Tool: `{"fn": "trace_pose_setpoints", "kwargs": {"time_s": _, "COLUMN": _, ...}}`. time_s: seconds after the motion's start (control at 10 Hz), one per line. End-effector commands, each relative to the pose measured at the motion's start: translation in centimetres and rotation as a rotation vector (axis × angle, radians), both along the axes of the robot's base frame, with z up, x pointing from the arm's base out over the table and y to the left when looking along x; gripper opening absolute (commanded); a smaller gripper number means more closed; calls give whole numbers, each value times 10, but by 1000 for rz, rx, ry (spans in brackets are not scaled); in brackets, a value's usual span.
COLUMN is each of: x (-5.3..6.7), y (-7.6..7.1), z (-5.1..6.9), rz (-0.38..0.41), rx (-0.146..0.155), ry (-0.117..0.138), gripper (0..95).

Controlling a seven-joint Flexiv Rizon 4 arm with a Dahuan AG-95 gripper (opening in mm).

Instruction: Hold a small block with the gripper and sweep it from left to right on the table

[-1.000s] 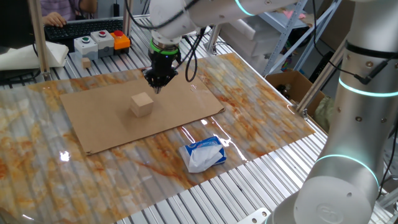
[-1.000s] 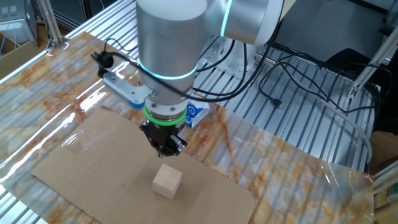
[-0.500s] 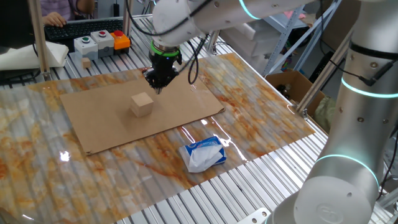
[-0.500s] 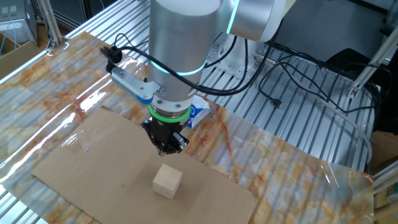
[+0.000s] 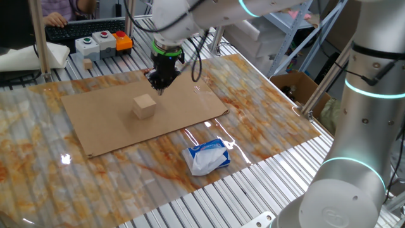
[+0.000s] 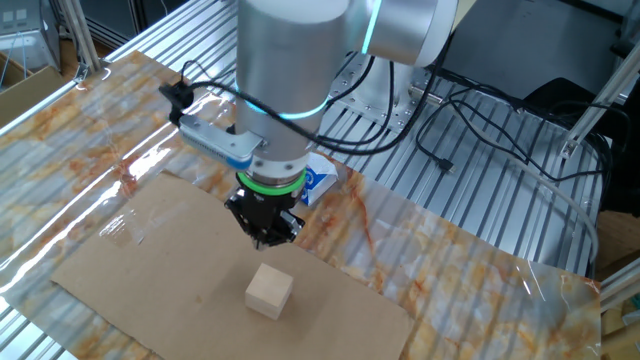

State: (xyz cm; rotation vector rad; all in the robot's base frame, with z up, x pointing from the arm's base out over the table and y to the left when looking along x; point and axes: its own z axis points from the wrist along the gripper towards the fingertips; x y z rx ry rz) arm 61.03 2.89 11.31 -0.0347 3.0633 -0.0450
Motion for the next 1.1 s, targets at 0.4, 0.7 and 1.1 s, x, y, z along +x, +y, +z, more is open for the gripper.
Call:
{"fn": "trace_pose_setpoints", "kwargs": {"time_s": 0.4, "x": 4, "y": 1, "z": -2, "rz": -35, "rx": 7, "ry": 12, "gripper": 0}}
{"fn": "trace_pose_setpoints", "kwargs": {"time_s": 0.7, "x": 4, "y": 1, "z": -2, "rz": -29, "rx": 8, "ry": -4, "gripper": 0}}
{"fn": "trace_pose_setpoints", "kwargs": {"time_s": 1.1, "x": 13, "y": 5, "z": -4, "rz": -34, "rx": 11, "ry": -20, "gripper": 0}}
